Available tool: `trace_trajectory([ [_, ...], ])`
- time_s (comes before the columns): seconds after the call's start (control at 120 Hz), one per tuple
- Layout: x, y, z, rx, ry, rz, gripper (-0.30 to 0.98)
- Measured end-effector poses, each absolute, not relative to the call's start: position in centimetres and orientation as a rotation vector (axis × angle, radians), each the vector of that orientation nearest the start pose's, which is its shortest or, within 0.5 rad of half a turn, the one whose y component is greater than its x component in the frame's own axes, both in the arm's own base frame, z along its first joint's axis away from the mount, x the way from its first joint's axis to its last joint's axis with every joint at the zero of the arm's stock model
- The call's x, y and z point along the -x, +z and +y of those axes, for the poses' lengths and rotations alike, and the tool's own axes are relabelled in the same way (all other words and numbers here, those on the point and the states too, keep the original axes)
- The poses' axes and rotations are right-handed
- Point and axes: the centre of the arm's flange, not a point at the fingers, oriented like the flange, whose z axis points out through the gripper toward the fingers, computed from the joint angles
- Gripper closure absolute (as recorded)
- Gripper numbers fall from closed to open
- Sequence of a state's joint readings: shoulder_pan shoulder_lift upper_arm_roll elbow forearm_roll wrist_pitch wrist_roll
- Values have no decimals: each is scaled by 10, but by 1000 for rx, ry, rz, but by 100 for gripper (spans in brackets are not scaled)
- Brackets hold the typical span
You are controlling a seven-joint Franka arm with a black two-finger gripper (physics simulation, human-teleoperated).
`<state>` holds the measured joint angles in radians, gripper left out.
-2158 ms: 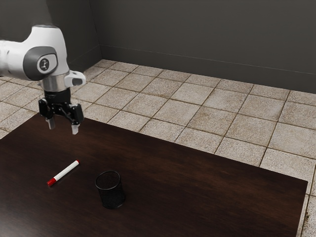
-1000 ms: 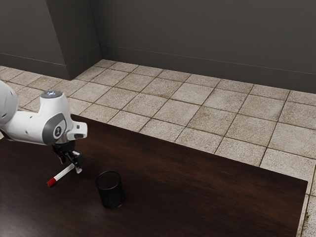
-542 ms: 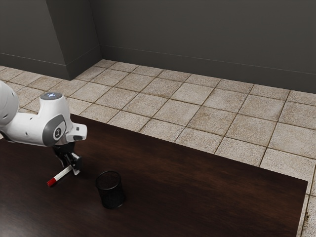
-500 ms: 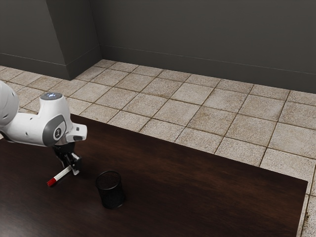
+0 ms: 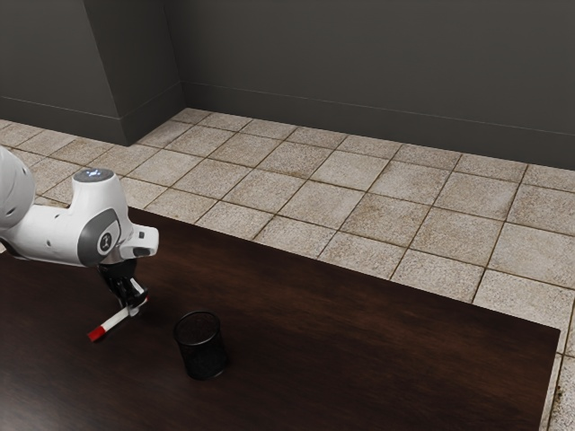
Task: Put the marker into the pen holder.
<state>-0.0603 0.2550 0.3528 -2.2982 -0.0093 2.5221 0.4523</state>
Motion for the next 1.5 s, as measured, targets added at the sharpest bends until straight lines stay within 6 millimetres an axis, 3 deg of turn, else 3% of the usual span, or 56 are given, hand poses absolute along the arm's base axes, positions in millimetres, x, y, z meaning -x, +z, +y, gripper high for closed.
trace_trajectory([
  [0.133,-505,246,154,3060,57,250,67],
  [0.233,-510,264,152,3051,-15,265,68],
  [0.317,-516,305,143,3029,-177,303,69],
  [0.417,-522,373,110,2964,-452,409,70],
  [0.517,-503,431,64,2887,-691,530,70],
  [0.567,-494,446,43,2850,-770,587,71],
  [0.75,-465,450,-28,2752,-906,786,71],
  [0.983,-426,429,-75,2713,-972,893,70],
  [1.5,-388,390,-90,2723,-909,951,69],
])
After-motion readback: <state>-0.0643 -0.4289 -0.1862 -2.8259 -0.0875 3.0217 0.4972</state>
